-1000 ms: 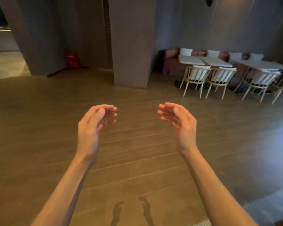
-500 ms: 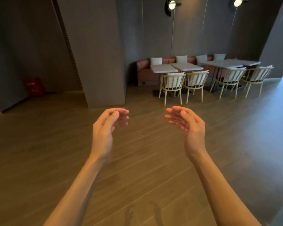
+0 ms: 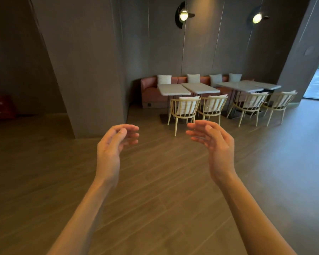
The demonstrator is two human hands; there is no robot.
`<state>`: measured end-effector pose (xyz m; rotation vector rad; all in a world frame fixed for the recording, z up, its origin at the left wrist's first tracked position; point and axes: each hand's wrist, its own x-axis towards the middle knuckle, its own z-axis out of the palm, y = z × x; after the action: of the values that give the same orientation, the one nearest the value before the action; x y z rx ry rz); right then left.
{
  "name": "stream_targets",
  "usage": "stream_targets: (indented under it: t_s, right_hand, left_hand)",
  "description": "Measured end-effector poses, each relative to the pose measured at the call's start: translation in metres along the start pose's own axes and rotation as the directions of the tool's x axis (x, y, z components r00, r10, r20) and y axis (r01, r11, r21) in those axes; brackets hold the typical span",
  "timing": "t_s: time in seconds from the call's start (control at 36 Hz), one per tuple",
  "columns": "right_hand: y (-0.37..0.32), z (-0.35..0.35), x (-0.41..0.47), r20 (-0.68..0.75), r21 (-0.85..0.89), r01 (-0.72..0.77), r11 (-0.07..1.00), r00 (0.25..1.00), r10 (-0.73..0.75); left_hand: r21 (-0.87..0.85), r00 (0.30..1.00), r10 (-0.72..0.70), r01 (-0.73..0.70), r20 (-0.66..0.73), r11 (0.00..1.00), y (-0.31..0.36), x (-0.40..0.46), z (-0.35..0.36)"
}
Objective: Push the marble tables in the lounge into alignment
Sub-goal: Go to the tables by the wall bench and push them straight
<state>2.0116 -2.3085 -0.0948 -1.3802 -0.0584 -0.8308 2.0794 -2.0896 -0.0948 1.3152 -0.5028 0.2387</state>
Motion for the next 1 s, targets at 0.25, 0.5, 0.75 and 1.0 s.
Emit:
stream_targets:
  t_s: [0.25, 0.5, 0.75, 1.0]
  right_hand:
    - [0.108, 0.05, 0.183, -0.082, -0.088, 0.038, 0.995, 0.996, -0.045]
    - [0.201, 0.081, 0.348, -0.143, -0.102, 0.057, 0.993, 0.987, -0.071]
    - [0.35, 0.099, 0.516, -0.19, -0.061, 0.011, 0.998, 0.982, -0.022]
    - [0.476, 0.142, 0.735, -0.128, -0.059, -0.049, 0.997, 0.991, 0.041]
  left_hand:
    - [-0.073, 0.997, 0.017, -0.012, 0.069, 0.997, -0.103, 0.215, 0.009]
    - [-0.059, 0.993, -0.013, 0.02, 0.116, 0.998, -0.2, 0.4, 0.024]
    - [-0.014, 0.989, -0.091, 0.093, 0.117, 0.996, -0.348, 0.565, 0.043]
    - [-0.007, 0.995, -0.071, 0.072, 0.066, 0.997, -0.459, 0.786, 0.068]
